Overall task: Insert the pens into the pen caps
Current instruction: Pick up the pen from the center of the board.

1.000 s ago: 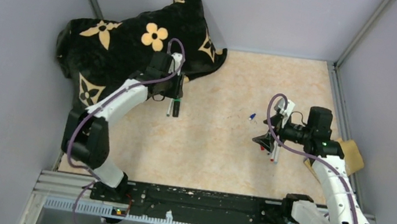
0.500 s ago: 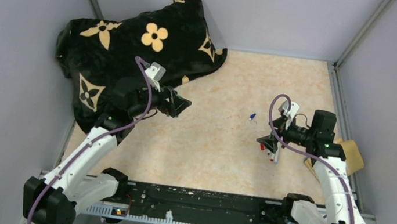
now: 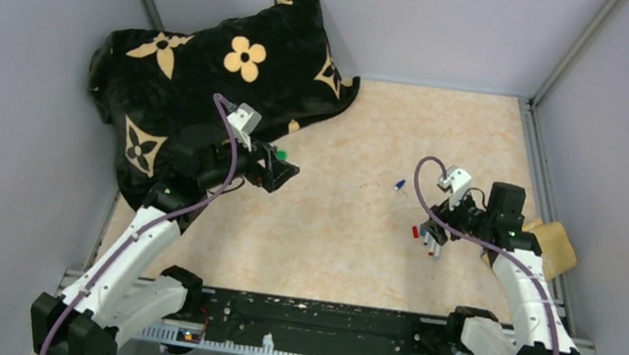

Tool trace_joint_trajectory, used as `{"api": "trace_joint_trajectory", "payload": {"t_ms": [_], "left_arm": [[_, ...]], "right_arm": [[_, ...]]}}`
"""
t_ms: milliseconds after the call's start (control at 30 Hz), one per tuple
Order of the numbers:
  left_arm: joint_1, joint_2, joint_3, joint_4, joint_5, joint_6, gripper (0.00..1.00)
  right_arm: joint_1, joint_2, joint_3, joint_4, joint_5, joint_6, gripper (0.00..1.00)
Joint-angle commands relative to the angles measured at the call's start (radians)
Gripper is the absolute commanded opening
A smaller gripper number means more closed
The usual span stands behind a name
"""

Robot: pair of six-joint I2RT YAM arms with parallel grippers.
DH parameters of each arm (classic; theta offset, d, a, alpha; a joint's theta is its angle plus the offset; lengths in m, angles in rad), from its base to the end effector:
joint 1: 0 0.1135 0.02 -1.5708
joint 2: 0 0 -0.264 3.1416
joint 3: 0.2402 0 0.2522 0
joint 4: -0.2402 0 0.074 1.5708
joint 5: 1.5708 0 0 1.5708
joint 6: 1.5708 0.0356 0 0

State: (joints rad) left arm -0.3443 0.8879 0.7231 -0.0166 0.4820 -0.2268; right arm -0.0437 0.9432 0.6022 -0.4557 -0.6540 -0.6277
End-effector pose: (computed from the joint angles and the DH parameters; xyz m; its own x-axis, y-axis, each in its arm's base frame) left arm 0.1909 -0.0860 0.3183 -0.3292 -0.0936 -0.9396 0.6714 0.6764 -0.3027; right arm 0.1881 0.0134 0.2287 -0.3490 -0.4513 -0.8213 -0.7354 0.6752 -0.0585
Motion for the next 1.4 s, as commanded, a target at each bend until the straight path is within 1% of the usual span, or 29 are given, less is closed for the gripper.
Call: {"api": "trace_joint_trajectory", "payload": {"t_ms": [0, 100, 267, 467, 633, 800, 933, 1267, 1367], "left_arm": [[0.006, -0.019, 0.048, -0.174, -0.093, 0.163, 0.91], [0.005, -0.030, 0.013, -0.183, -0.144, 0.193, 0.91], [0.006, -0.035, -0.003, -0.175, -0.166, 0.210, 0.91], [0.006, -0.035, -0.009, -0.178, -0.173, 0.218, 0.91], [0.006, -0.032, -0.010, -0.177, -0.174, 0.219, 0.91], [0.006, -0.032, -0.012, -0.178, -0.171, 0.219, 0.91], [0.006, -0.032, -0.013, -0.178, -0.169, 0.219, 0.91], [0.006, -0.034, -0.014, -0.175, -0.160, 0.219, 0.91], [0.006, -0.037, -0.014, -0.176, -0.160, 0.219, 0.91]], "right_arm": [[-0.013, 0.057, 0.009, 0.020, 0.174, 0.058, 0.62], [-0.013, 0.119, 0.036, 0.017, 0.194, 0.115, 0.53], [-0.012, 0.199, 0.064, 0.046, 0.169, 0.227, 0.40], [-0.010, 0.260, 0.070, 0.096, 0.187, 0.326, 0.37], [0.006, 0.311, 0.084, 0.121, 0.202, 0.351, 0.27], [0.021, 0.360, 0.092, 0.130, 0.240, 0.356, 0.20], [0.036, 0.382, 0.094, 0.132, 0.260, 0.358, 0.19], [0.038, 0.421, 0.102, 0.138, 0.268, 0.365, 0.19], [0.064, 0.430, 0.102, 0.137, 0.263, 0.365, 0.19]]}}
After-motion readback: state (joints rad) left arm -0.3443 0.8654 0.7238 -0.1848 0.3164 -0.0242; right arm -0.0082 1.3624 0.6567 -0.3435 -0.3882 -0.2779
